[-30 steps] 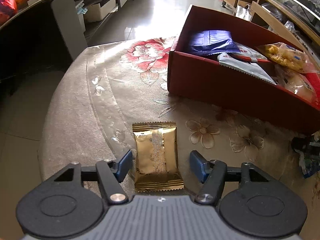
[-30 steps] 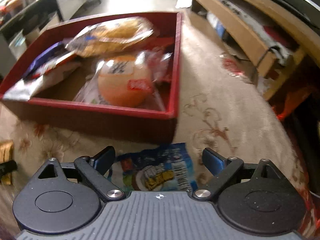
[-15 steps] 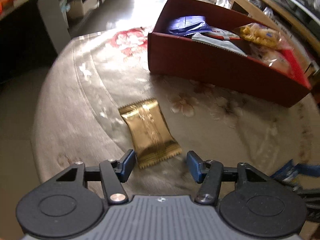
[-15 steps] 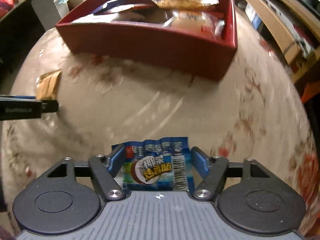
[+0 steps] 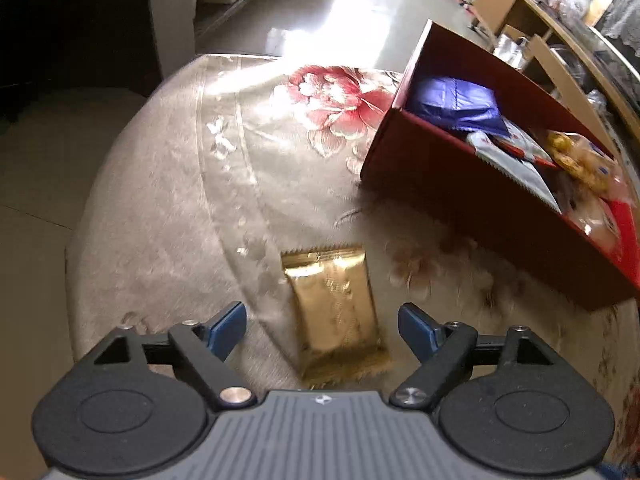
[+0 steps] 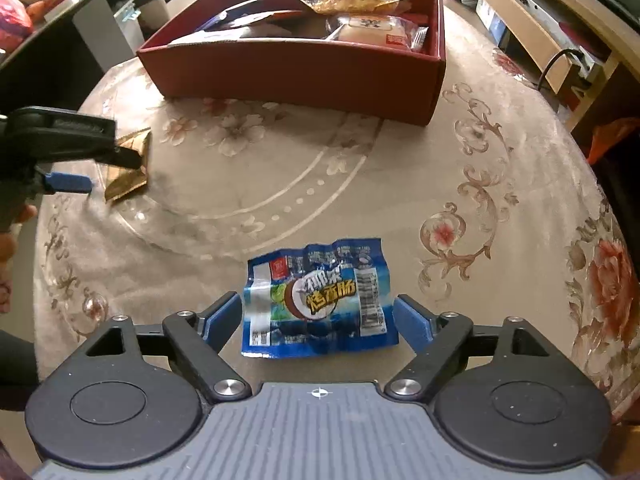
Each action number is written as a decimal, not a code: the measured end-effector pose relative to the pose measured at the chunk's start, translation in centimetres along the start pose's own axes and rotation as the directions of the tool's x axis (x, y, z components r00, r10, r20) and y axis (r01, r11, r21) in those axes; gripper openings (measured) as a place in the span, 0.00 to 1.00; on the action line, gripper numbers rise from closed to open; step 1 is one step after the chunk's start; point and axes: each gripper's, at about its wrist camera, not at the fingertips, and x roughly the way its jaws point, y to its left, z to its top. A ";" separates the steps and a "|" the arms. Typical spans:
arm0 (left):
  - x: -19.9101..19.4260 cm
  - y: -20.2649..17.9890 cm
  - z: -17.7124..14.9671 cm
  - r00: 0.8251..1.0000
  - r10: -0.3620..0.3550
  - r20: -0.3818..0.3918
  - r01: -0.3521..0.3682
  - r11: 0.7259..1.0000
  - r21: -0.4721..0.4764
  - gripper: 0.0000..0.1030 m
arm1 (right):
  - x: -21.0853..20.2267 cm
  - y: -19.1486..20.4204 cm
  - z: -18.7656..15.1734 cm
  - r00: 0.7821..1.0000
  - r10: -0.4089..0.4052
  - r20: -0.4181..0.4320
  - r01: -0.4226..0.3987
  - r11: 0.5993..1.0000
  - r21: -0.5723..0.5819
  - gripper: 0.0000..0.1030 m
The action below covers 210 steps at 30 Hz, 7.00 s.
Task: Organize snacks
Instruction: 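Grasp the gold cake with left tool while right tool grasps the blue sausage pack, then lift and carry the gold cake with left tool while right tool carries the sausage pack to the box, then lower and release the gold cake with left tool while right tool releases the sausage pack into the box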
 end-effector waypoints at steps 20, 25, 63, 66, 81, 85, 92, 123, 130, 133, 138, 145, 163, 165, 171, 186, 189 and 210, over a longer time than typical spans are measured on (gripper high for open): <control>-3.7 -4.9 -5.9 0.996 -0.086 -0.019 0.086 0.899 0.430 0.39 | -2.4 -3.1 -1.7 0.998 -0.006 0.055 0.001 0.995 0.095 0.85; -4.1 -4.5 -5.9 0.993 -0.114 -0.042 0.121 0.904 0.409 0.39 | -2.0 -3.9 -3.7 0.997 0.073 0.015 -0.075 0.974 0.213 0.85; -2.6 -5.9 -6.7 0.992 -0.093 -0.090 0.117 0.937 0.330 0.69 | 2.3 1.4 0.0 0.991 -0.135 0.027 0.133 0.990 0.045 0.75; -2.5 -6.4 -7.3 0.997 -0.050 -0.051 0.064 0.934 0.352 0.66 | 2.0 0.9 -0.1 0.990 -0.138 0.032 0.136 0.989 0.050 0.75; -4.1 -4.7 -6.6 0.998 -0.054 -0.012 0.055 0.955 0.290 0.38 | 0.7 0.9 -0.2 0.990 -0.115 0.080 0.112 0.993 0.037 0.75; -4.6 -4.4 -6.6 0.998 -0.065 0.003 0.062 0.956 0.286 0.38 | 0.4 0.9 -0.2 0.990 -0.113 0.088 0.111 0.993 0.038 0.75; -5.3 -4.9 -6.6 0.997 -0.073 0.036 0.059 0.953 0.297 0.38 | -0.1 0.9 -0.1 0.988 -0.107 0.107 0.103 0.994 0.041 0.75; -6.7 -5.8 -6.3 0.991 -0.097 0.092 0.061 0.942 0.330 0.38 | -0.9 1.2 0.5 0.983 -0.100 0.151 0.095 0.995 0.040 0.75; -6.9 -6.0 -5.6 0.988 -0.104 0.112 0.061 0.942 0.329 0.38 | -1.7 0.6 1.2 0.978 -0.104 0.183 0.095 0.994 0.060 0.75; -7.1 -6.3 -5.2 0.987 -0.108 0.123 0.062 0.942 0.330 0.38 | -2.1 0.4 1.7 0.974 -0.100 0.204 0.087 0.994 0.072 0.75; -7.2 -6.7 -4.6 0.984 -0.112 0.137 0.061 0.941 0.333 0.38 | -2.4 0.1 2.3 0.970 -0.098 0.221 0.081 0.993 0.081 0.75; -7.4 -7.0 -3.5 0.980 -0.112 0.162 0.054 0.943 0.328 0.38 | -2.7 -0.5 3.3 0.966 -0.095 0.242 0.073 0.992 0.100 0.75; -7.5 -9.0 -0.2 0.969 -0.123 0.213 0.046 0.942 0.332 0.38 | -3.1 -1.7 6.6 0.951 -0.088 0.296 0.050 0.990 0.134 0.75; -7.5 -9.3 0.5 0.967 -0.123 0.221 0.044 0.943 0.329 0.38 | -3.1 -1.8 7.2 0.949 -0.086 0.303 0.047 0.990 0.135 0.75; -6.9 -10.4 3.1 0.962 -0.119 0.247 0.037 0.949 0.313 0.38 | -2.6 -2.1 9.3 0.946 -0.083 0.313 0.040 0.989 0.141 0.75; -2.7 -13.8 8.0 0.966 -0.090 0.243 0.009 0.950 0.313 0.38 | 1.1 -3.1 15.8 0.943 -0.061 0.326 0.009 0.987 0.160 0.75; -1.7 -14.0 8.6 0.969 -0.075 0.234 -0.001 0.951 0.310 0.38 | 2.2 -3.2 16.3 0.947 -0.064 0.315 0.012 0.987 0.163 0.76; -0.8 -13.4 9.5 0.977 -0.051 0.209 -0.007 0.964 0.266 0.40 | 3.8 -2.9 17.5 0.950 -0.071 0.303 0.026 0.988 0.150 0.81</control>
